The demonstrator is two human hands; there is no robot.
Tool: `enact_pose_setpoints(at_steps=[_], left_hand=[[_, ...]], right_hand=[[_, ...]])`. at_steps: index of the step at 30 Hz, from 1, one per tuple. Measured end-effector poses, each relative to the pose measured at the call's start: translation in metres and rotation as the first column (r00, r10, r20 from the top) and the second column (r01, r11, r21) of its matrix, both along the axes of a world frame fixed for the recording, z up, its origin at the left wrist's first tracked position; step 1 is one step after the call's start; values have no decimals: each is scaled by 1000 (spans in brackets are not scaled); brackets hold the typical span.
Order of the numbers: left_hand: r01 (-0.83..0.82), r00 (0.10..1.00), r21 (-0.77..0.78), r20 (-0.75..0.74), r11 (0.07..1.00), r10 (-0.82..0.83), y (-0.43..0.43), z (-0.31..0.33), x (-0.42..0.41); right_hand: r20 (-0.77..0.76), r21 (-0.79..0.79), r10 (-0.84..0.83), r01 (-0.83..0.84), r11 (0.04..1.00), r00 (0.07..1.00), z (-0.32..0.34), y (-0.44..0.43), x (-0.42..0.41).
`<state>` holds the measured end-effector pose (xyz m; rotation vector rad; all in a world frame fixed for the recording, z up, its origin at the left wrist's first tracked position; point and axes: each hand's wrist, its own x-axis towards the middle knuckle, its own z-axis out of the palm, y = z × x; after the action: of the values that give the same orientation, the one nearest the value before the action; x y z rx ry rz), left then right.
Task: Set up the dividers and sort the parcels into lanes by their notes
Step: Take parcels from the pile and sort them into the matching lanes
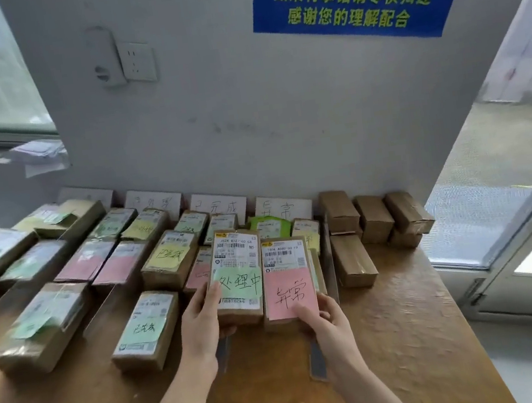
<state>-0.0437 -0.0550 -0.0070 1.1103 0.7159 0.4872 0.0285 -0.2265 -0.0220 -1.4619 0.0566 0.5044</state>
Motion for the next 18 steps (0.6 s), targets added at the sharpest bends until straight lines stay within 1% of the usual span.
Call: enact_pose_setpoints(at_steps=[6,11,15,18], left_hand=[[-71,997,-45,-28,996,70,-4,-16,-28],[-81,996,-66,-39,995,78,-1,-25,-45],[-80,996,-81,-51,993,76,11,-31,-54],[-80,996,-84,-54,993,76,26,-33,-62]], right_hand=[[-79,-145,62,-73,987,995,-46,2,-33],[-173,-235,49,-90,968,984,-74,8,-46],[-203,-324,35,-101,941,979,-89,22,-48],[-229,-363,5,-91,928,973,-95,34,-50]])
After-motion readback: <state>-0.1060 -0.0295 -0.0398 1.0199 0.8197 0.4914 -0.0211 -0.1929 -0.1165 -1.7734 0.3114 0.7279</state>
